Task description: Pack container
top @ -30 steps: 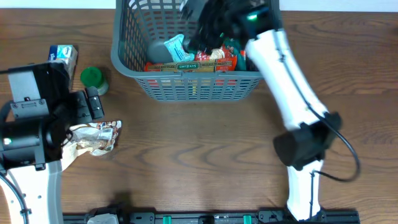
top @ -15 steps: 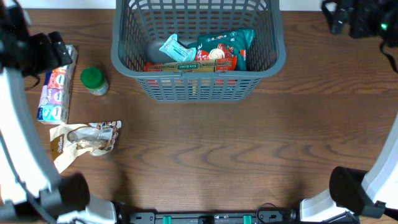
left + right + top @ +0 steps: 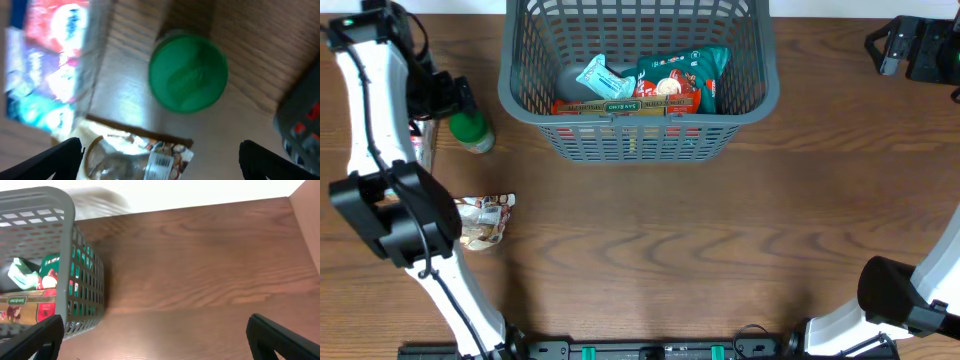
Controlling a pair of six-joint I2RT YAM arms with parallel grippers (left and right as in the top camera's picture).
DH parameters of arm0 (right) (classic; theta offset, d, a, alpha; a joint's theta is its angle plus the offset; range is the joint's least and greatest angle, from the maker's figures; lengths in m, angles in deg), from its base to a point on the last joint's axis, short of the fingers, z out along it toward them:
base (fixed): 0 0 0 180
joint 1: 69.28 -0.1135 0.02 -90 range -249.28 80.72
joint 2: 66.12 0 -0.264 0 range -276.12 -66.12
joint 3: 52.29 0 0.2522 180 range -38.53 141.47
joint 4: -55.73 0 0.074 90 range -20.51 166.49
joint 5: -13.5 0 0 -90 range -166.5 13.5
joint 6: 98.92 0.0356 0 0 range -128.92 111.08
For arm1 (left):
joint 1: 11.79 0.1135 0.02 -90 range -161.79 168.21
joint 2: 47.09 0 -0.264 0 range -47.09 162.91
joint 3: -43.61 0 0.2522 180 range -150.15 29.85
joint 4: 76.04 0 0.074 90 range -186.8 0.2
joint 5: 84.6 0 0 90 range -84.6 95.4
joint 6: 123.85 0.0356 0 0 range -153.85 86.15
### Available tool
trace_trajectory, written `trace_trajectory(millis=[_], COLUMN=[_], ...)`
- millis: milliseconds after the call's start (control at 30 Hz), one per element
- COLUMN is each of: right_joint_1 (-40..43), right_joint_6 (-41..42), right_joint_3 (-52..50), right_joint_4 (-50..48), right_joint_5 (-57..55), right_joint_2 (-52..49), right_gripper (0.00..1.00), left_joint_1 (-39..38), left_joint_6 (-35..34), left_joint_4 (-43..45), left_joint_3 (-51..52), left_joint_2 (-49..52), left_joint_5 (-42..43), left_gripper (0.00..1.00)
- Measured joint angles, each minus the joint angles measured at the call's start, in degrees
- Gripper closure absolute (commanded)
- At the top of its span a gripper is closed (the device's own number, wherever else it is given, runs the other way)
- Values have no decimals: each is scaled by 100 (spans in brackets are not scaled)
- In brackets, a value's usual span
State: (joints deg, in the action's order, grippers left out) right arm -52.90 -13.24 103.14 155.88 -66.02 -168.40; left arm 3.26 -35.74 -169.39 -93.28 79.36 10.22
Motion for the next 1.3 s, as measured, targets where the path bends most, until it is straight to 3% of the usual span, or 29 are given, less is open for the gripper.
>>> trace_trajectory(millis=[400, 1300], right_joint_1=[0, 0], right_joint_6=[-11, -131], right_joint_3=[-199, -280], right_joint_4=[114, 238], right_joint_5=[2, 2], right_joint_2=[0, 0], right_gripper=[1, 1], left_joint_1=[-463, -457], left_joint_6=[0, 0], left_joint_4=[511, 870], left_joint_3=[0, 24], left_joint_2=[581, 581], left_joint_5=[57, -356], left_gripper=[2, 1])
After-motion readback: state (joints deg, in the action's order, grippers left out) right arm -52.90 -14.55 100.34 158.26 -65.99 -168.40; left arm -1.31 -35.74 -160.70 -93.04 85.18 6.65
